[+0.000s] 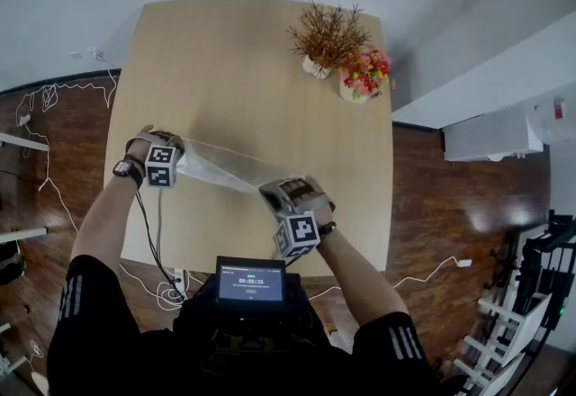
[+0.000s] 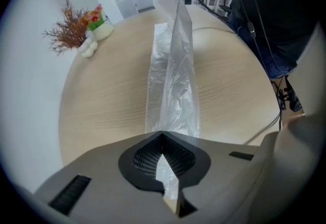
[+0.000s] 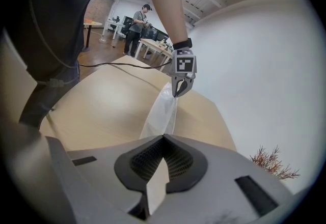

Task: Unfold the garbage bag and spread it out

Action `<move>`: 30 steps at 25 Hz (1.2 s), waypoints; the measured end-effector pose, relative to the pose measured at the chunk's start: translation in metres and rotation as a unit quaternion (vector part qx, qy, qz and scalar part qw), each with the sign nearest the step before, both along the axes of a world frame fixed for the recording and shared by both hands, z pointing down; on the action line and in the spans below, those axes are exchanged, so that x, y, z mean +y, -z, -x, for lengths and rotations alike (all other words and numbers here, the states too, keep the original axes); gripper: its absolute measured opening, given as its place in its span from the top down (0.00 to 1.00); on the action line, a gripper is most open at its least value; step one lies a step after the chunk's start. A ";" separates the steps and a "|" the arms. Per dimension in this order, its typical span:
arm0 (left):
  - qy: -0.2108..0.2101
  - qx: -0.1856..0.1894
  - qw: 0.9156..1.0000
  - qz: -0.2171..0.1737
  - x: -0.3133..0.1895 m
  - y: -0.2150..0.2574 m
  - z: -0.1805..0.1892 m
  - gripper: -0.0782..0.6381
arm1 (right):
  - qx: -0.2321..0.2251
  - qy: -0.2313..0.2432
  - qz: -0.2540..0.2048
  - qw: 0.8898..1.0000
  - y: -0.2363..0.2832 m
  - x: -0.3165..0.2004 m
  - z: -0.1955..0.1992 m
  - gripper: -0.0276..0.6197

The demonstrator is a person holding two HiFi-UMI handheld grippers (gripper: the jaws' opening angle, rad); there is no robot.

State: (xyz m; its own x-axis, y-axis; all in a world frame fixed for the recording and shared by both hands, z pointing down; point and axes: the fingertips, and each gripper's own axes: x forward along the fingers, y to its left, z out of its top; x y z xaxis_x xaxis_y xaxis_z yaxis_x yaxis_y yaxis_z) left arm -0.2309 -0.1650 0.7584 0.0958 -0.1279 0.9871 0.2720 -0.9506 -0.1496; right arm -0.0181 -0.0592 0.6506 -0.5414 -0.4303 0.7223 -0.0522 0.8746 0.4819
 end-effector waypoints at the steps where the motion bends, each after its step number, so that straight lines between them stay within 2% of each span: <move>1: 0.004 0.008 1.000 -0.016 -0.001 0.005 0.001 0.89 | 0.001 -0.003 0.000 1.000 0.001 0.000 -0.002 0.93; 6: 0.004 0.042 0.994 -0.097 0.010 0.032 0.005 0.89 | -0.009 -0.024 -0.001 1.000 0.003 0.000 -0.008 0.93; 10: 0.001 0.067 0.991 -0.119 0.040 0.047 -0.002 0.89 | -0.017 -0.048 0.009 0.999 0.002 0.005 -0.014 0.93; 19: -0.001 0.084 0.990 -0.110 0.112 0.046 -0.011 0.89 | -0.036 -0.102 0.037 0.993 -0.008 0.037 -0.026 0.93; 24: -0.024 0.061 0.995 -0.080 0.146 0.017 -0.002 0.89 | -0.033 -0.128 0.065 0.989 -0.027 0.059 -0.037 0.92; 30: -0.040 0.056 0.995 -0.066 0.177 -0.007 -0.006 0.89 | -0.021 -0.151 0.114 0.982 -0.055 0.088 -0.047 0.91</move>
State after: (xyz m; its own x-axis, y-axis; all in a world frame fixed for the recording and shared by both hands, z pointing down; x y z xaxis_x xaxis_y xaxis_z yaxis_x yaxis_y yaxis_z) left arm -0.2249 0.0116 0.7658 0.2196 -0.2437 0.9447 0.3206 -0.8965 -0.3058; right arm 0.0293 0.0288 0.7060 -0.4450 -0.4065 0.7980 -0.3423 0.9006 0.2679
